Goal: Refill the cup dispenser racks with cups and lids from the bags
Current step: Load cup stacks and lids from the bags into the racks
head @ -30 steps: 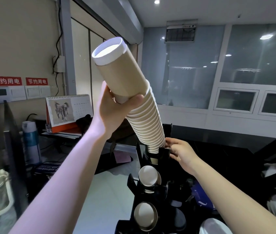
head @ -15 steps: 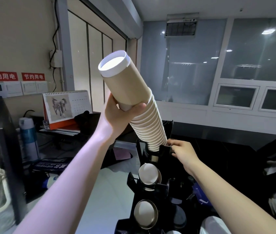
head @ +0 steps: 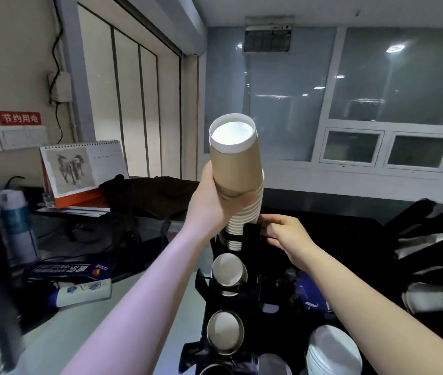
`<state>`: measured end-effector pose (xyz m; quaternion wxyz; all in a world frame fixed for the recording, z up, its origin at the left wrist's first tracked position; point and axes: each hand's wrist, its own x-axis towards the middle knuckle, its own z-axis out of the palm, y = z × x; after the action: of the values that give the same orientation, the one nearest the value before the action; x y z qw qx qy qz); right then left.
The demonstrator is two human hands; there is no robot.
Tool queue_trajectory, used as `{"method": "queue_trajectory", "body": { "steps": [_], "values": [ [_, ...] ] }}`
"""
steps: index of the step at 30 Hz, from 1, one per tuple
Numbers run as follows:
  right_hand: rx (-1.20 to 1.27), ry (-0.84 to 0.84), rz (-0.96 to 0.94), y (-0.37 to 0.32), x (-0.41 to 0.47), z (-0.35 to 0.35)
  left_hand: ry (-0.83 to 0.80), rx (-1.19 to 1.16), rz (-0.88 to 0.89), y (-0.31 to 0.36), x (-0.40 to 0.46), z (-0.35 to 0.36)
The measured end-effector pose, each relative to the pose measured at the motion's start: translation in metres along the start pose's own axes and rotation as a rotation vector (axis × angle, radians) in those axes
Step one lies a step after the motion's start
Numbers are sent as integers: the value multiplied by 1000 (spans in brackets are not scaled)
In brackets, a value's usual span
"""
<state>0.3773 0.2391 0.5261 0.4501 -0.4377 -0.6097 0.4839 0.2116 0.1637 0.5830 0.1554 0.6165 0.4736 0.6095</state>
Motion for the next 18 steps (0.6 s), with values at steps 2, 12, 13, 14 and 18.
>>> {"method": "queue_trajectory", "body": {
  "steps": [2, 12, 13, 14, 18],
  "values": [
    [-22, 9, 0, -3, -7, 1, -5, -23, 13, -3, -6, -1],
    [114, 76, -134, -20, -74, -3, -1, -231, -236, -24, -61, -20],
    [152, 81, -131, -17, -83, -4, -25, -290, -253, -23, -67, -20],
    [182, 82, -131, -14, -91, -5, -69, -348, -271, -21, -73, -19],
    [220, 89, -129, 3, -125, -16, -264, -425, -297, -10, -92, -4]
  ]
}}
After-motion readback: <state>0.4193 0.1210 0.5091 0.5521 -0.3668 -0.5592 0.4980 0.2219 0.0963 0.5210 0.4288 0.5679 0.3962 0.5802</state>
